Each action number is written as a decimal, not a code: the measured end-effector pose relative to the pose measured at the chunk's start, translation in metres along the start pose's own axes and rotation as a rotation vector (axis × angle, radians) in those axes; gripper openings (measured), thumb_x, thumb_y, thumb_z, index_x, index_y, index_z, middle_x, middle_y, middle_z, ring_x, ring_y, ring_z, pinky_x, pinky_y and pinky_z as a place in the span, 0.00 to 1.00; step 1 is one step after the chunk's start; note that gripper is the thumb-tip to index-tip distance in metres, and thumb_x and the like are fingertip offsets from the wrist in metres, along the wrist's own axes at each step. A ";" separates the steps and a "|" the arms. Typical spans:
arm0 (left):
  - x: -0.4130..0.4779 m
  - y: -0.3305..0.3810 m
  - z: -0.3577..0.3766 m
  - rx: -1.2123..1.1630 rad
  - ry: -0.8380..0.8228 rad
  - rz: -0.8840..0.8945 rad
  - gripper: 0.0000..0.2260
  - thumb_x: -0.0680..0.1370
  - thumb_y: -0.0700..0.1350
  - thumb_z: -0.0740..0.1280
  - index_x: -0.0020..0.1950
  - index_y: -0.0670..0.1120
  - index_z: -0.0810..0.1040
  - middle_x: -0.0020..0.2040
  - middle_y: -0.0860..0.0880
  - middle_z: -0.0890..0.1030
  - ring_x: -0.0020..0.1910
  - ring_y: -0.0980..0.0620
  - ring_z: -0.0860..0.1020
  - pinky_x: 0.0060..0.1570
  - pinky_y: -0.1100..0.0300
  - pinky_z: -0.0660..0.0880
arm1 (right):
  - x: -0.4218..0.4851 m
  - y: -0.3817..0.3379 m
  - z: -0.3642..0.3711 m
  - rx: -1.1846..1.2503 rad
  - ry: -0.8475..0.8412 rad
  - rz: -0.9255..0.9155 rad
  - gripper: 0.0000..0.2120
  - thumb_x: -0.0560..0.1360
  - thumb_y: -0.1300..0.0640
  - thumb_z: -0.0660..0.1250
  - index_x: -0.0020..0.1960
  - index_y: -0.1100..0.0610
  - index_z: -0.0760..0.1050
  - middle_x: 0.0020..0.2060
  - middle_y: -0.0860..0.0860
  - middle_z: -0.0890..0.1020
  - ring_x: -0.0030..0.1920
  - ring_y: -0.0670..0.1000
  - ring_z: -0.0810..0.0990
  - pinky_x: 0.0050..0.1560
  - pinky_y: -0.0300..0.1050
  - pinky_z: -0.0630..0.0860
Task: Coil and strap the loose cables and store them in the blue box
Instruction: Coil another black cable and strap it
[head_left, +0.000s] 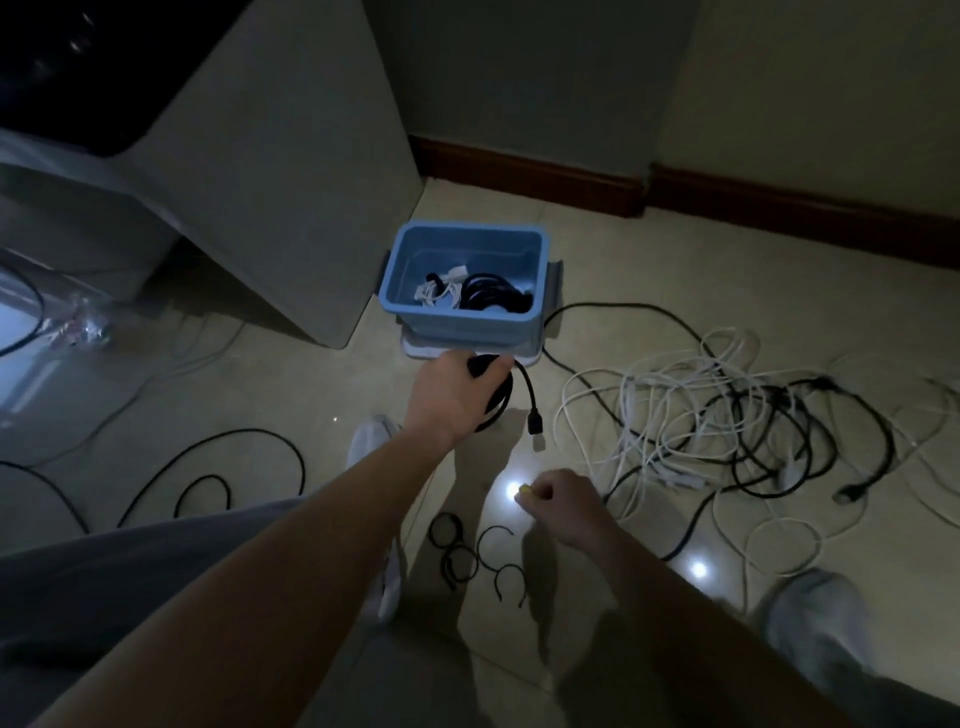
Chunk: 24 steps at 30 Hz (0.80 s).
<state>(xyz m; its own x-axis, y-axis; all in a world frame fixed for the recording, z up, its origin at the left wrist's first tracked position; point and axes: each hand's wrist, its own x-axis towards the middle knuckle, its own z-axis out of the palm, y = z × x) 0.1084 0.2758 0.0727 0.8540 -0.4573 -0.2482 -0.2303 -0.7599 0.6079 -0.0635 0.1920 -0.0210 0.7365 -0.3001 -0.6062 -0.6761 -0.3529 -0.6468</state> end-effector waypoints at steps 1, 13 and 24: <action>-0.003 0.010 -0.007 -0.032 0.012 0.024 0.19 0.78 0.64 0.63 0.47 0.49 0.81 0.40 0.55 0.80 0.41 0.55 0.77 0.39 0.61 0.70 | -0.007 -0.010 -0.016 0.076 0.034 -0.027 0.13 0.78 0.49 0.70 0.40 0.57 0.79 0.35 0.54 0.82 0.35 0.47 0.79 0.39 0.42 0.72; -0.038 0.143 -0.105 -0.293 0.013 0.024 0.25 0.76 0.63 0.67 0.30 0.46 0.68 0.25 0.51 0.69 0.24 0.54 0.69 0.21 0.66 0.61 | -0.114 -0.135 -0.167 0.623 0.085 -0.311 0.03 0.73 0.60 0.76 0.46 0.59 0.84 0.44 0.58 0.84 0.45 0.52 0.84 0.48 0.45 0.82; -0.087 0.221 -0.172 -0.520 -0.052 0.156 0.22 0.68 0.60 0.78 0.36 0.41 0.80 0.27 0.51 0.75 0.28 0.52 0.74 0.32 0.59 0.70 | -0.215 -0.195 -0.240 0.616 0.140 -0.469 0.06 0.75 0.55 0.72 0.41 0.50 0.86 0.40 0.49 0.85 0.42 0.50 0.84 0.45 0.48 0.80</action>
<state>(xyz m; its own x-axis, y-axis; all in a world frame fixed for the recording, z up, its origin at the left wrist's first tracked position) 0.0638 0.2269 0.3580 0.8008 -0.5788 -0.1542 -0.0799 -0.3584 0.9301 -0.0849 0.1125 0.3466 0.9156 -0.3650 -0.1685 -0.1527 0.0721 -0.9856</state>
